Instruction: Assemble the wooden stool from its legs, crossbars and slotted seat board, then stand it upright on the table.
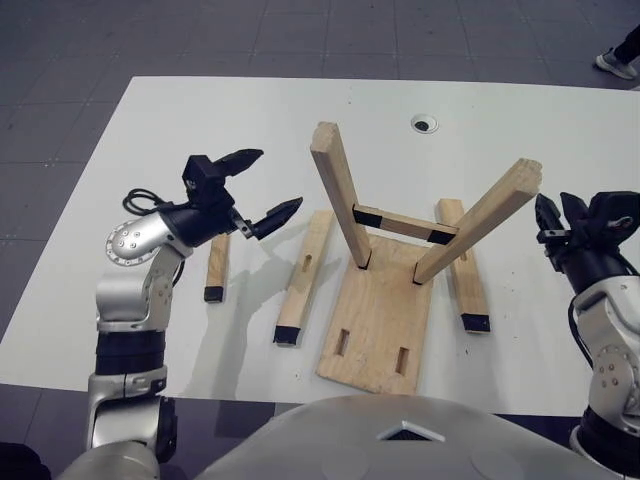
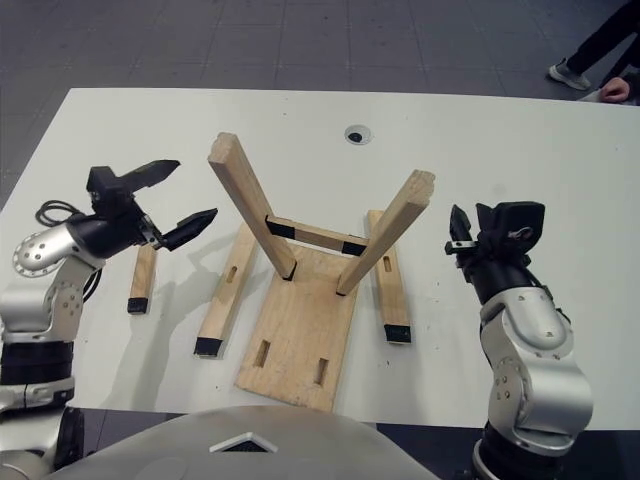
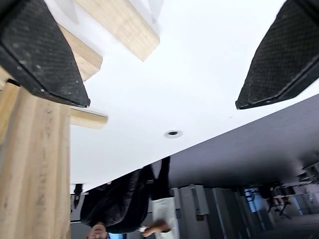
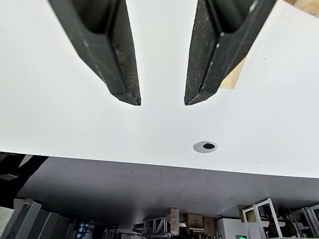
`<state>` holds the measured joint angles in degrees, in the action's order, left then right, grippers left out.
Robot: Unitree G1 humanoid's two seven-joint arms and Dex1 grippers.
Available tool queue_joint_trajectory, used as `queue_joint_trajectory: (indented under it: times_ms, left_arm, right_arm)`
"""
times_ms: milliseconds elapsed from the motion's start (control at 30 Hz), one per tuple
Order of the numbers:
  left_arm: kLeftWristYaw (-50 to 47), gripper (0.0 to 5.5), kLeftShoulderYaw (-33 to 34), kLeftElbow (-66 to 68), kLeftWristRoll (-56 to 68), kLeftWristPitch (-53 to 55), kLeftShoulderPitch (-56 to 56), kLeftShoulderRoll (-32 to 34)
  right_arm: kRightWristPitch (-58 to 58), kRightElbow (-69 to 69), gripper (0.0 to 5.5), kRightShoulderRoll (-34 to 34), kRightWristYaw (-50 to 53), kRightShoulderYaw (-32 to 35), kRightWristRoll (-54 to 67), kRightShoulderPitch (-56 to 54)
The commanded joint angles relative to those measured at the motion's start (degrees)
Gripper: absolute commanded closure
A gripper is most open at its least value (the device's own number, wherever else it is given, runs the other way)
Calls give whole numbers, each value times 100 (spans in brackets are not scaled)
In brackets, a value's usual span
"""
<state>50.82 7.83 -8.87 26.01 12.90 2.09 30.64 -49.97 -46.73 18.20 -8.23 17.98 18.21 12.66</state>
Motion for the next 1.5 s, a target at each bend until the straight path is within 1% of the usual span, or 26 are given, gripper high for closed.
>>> queue_joint_trajectory:
  times_ms: [33,133,200,333,433,500,600,867,1067,1167,1367,1500]
  left_arm:
    - [58,1,179,-786,203,278,-832,246]
    - [900,1,463,-735,831,625,-1208,725]
    - [1141,1,734,-411,1006,746,-1279,957]
    - [1025,1,948,94,932,1004,-1389,1164]
    - [779,1,1015,240,719,982,-1440,1166]
    - [643,1,1080,247,688,980,-1459,1126]
    - [526,1,1130,241,685,971,-1431,1044]
    - [534,1,1311,-72,820,1089,-1682,1095]
    - [481,1,1260,-257,697,1093,-1882,1047]
    - [429,1,1129,-303,500,992,-2001,1041]
    - [309,1,958,-174,221,934,-2106,1008]
    - [-77,1,937,-46,-18,1008,-2046,932]
  right_arm:
    - [-175,-199,391,49,54,-533,-165,388]
    - [-310,-357,391,437,-175,-835,-259,795]
    - [-396,-471,391,826,-458,-937,-274,1035]
    - [-423,-623,391,1546,-1009,-1124,-256,1338]
    - [-362,-831,391,2206,-1538,-1474,-226,1493]
    - [-322,-890,391,2438,-1760,-1608,-205,1453]
    - [-325,-791,391,2501,-1828,-1725,-223,1074]
    - [-421,-481,391,2406,-1694,-2508,-410,171]
    - [-499,-404,391,2183,-1519,-2923,-475,-90]
    - [-512,-285,391,2056,-1435,-3147,-543,-238]
    - [-503,-197,391,1944,-1334,-3217,-579,-311]
    - [-539,-370,391,2003,-1355,-3002,-534,-178]
